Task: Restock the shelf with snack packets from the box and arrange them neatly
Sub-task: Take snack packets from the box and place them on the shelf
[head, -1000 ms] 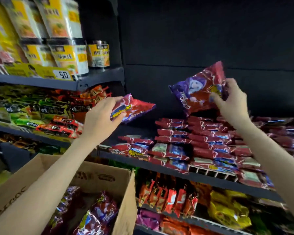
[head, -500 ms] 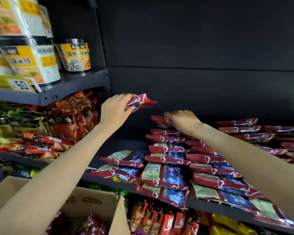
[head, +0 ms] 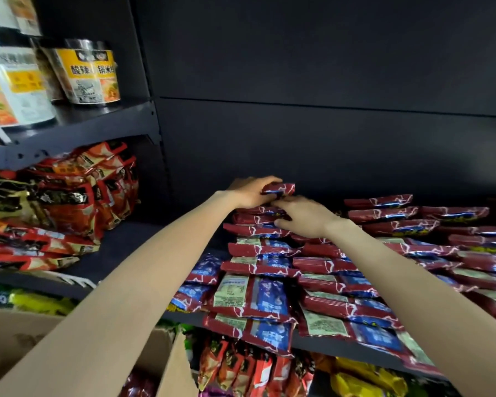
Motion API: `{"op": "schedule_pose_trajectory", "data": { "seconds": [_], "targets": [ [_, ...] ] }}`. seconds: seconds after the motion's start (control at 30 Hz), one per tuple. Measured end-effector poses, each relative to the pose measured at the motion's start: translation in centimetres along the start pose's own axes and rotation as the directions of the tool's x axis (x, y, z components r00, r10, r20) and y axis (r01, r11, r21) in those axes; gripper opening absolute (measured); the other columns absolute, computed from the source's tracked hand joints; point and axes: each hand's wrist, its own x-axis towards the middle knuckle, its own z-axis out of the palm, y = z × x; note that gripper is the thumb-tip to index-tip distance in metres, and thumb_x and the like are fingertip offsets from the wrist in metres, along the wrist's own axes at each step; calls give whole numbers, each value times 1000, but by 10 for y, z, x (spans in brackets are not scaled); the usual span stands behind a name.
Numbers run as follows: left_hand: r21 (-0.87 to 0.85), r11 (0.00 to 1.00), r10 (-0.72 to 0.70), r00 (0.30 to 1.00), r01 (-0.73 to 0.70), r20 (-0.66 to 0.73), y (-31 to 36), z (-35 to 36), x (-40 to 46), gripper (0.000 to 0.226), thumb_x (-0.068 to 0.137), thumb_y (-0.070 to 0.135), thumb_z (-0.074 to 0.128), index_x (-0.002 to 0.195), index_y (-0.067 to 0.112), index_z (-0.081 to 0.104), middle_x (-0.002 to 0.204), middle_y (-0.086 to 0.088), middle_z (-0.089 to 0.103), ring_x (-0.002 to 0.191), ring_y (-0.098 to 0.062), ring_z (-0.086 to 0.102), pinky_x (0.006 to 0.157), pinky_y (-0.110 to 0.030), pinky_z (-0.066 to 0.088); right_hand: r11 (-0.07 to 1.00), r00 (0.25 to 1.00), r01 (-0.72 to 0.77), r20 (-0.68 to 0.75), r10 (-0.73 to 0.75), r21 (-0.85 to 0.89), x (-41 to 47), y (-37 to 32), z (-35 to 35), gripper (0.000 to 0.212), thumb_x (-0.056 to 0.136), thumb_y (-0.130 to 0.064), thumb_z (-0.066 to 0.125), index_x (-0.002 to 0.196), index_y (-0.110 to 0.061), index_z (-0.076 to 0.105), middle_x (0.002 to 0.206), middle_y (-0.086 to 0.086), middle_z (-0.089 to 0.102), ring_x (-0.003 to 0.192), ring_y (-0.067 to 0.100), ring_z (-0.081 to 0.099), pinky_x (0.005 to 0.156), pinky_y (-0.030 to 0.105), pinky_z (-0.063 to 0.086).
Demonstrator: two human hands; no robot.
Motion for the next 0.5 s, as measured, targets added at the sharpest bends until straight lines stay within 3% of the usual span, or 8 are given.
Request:
{"op": "schedule_pose_trajectory", "data": {
  "seconds": [0.03, 0.1, 0.2, 0.27, 0.33, 0.43, 0.5],
  "targets": [
    [-92, 995, -23, 996, 31, 86, 1, 3, -1, 48, 96, 48, 42, 142, 38, 31, 143, 4, 44, 123, -23, 49, 91, -33, 42, 1000, 1000, -9, -18, 9, 3, -2, 0, 0, 49, 95, -39, 48, 141, -21, 42, 143, 4, 44, 129, 24, 42, 104, 38, 37],
    [-213, 974, -53, 990, 80, 131, 1, 7, -4, 50, 95, 50, 40, 143, 40, 28, 146, 4, 40, 127, -22, 45, 99, -35, 40, 999, 997, -29, -67, 32, 34, -8, 1, -1, 45, 95, -38, 48, 137, -20, 47, 139, 4, 49, 125, 24, 46, 101, 37, 41],
    [-266, 963, -35, 999, 35, 4, 2, -1, -14, 44, 97, 40, 43, 141, 36, 36, 143, 5, 45, 127, -18, 45, 101, -33, 38, 998, 977, -38, -207, 46, 40, -17, 1, -5, 37, 94, -32, 50, 130, -22, 55, 131, 3, 56, 117, 24, 53, 96, 36, 45],
    [-182, 982, 27, 988, -55, -151, 5, -13, -30, 38, 97, 34, 46, 135, 31, 46, 135, 6, 53, 122, -16, 49, 94, -29, 39, 999, 941, -31, -337, 36, 20, -26, -4, -9, 32, 94, -28, 50, 123, -21, 59, 123, 3, 61, 110, 24, 57, 90, 36, 46],
    [-8, 992, 114, 932, -125, -345, 10, -25, -55, 29, 95, 31, 48, 123, 28, 57, 118, 8, 63, 110, -13, 56, 81, -27, 41, 1000, 874, 7, -487, -11, -11, -40, -15, -14, 27, 93, -23, 52, 117, -16, 63, 110, 4, 66, 101, 26, 60, 84, 36, 47],
    [217, 967, 229, 816, -130, -530, 19, -42, -108, 21, 92, 33, 48, 100, 28, 67, 82, 12, 68, 80, -11, 62, 64, -25, 40, 983, 680, 62, -713, -168, -172, -68, -47, -22, 20, 92, -17, 51, 103, -11, 66, 85, 3, 67, 77, 24, 62, 65, 33, 48],
    [330, 933, 323, 739, -144, -591, 21, -48, -147, 21, 90, 32, 48, 85, 25, 68, 63, 12, 63, 62, -10, 59, 53, -23, 43, 967, 577, 59, -781, -237, -249, -85, -75, -25, 22, 94, -19, 47, 97, -11, 67, 76, 1, 64, 67, 20, 59, 55, 28, 43]
  ]
}}
